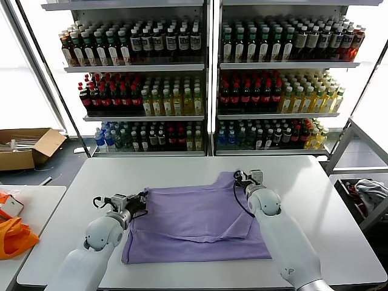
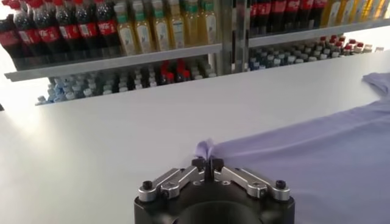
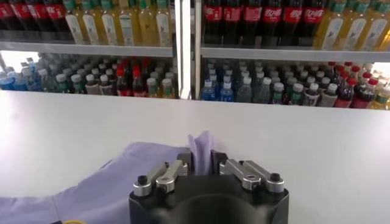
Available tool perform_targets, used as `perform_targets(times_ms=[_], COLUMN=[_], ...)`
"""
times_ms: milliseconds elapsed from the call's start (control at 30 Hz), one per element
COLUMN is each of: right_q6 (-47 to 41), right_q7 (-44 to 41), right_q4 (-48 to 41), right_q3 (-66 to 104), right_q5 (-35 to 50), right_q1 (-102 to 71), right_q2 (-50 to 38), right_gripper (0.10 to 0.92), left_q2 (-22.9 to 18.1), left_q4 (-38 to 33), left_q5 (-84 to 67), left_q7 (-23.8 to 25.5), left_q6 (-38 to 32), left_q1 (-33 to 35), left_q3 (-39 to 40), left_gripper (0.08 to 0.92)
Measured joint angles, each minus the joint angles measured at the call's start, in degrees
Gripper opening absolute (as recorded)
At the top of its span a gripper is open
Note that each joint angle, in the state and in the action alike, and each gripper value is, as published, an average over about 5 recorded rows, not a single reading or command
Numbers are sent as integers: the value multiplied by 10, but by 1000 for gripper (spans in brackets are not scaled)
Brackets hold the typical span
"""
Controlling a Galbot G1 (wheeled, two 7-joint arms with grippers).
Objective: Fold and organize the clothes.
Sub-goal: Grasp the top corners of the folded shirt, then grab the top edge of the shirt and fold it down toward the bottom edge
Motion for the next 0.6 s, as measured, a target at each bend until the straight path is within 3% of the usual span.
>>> perform_targets(times_ms=[167,600], right_q6=[8,30], right_q7=[2,3], right_q4=[20,105], right_q3=[8,34], right_q5=[7,16], right_q1=[-13,-39], right_q2=[1,5], right_gripper=[111,111], left_q2=[-6,-12], left_q4=[-6,-28], left_q5=[3,5], left_q7=[6,6], left_q6=[-16,-86], left_q1=[5,15], left_q3=[-3,-10], left_gripper=[85,84])
